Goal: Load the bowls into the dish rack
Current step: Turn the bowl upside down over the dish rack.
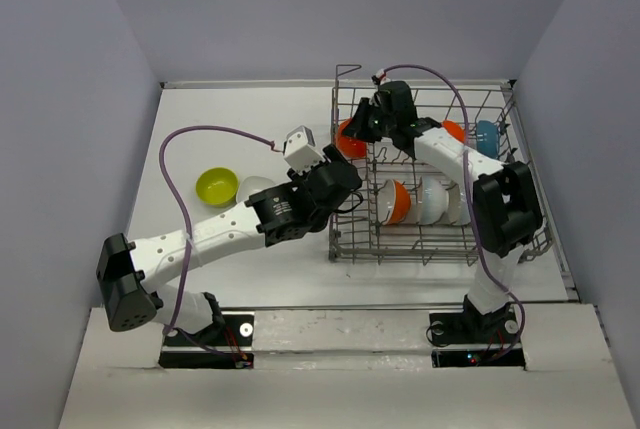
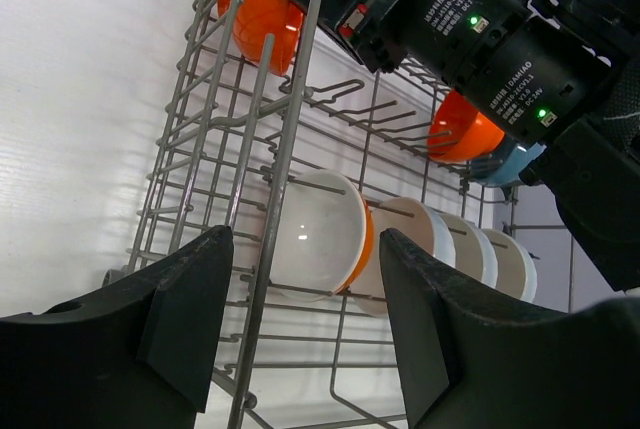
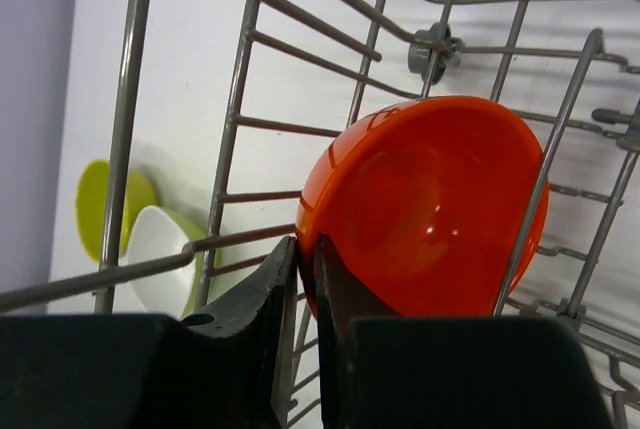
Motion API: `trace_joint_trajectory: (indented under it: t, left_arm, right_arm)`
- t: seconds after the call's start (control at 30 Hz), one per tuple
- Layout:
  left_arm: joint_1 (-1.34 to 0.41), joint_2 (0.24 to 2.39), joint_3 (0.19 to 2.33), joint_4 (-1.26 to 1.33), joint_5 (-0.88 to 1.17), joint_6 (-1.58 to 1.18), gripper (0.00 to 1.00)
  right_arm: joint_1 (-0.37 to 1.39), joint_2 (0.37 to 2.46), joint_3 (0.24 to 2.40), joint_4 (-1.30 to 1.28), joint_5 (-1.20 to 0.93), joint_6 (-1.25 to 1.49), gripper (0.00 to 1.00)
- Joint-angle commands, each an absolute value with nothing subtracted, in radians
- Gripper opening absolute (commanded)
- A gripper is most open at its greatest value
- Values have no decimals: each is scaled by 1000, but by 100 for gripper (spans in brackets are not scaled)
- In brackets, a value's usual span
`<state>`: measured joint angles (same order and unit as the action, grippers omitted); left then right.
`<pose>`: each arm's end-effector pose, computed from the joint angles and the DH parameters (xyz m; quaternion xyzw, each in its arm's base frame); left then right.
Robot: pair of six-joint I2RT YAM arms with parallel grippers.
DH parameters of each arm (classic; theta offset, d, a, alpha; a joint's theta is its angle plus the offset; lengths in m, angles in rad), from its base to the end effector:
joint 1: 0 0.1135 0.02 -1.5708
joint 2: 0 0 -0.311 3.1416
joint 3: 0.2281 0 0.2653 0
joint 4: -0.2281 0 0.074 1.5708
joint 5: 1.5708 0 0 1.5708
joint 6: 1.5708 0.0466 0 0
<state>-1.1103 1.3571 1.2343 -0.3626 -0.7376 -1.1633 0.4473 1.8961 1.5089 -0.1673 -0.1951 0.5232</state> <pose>0.1675 -0.2672 0.3947 -0.2073 0.7935 -0.3073 0.4826 0.4317 0.2171 0.3031 -0.0144 0.8707 0.3011 0.3887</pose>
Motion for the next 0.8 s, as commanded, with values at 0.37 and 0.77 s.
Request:
trace_joint_trajectory:
  t: [0.37, 0.77]
  left_arm:
    - [-1095, 1282, 1189, -325, -778, -1160, 69]
    - [-1094, 1282, 1189, -321, -770, -1155, 69]
  right_arm:
    - [353, 1773, 1329, 124, -361, 767, 1]
    - [270, 1735, 1148, 400, -480, 1014, 1]
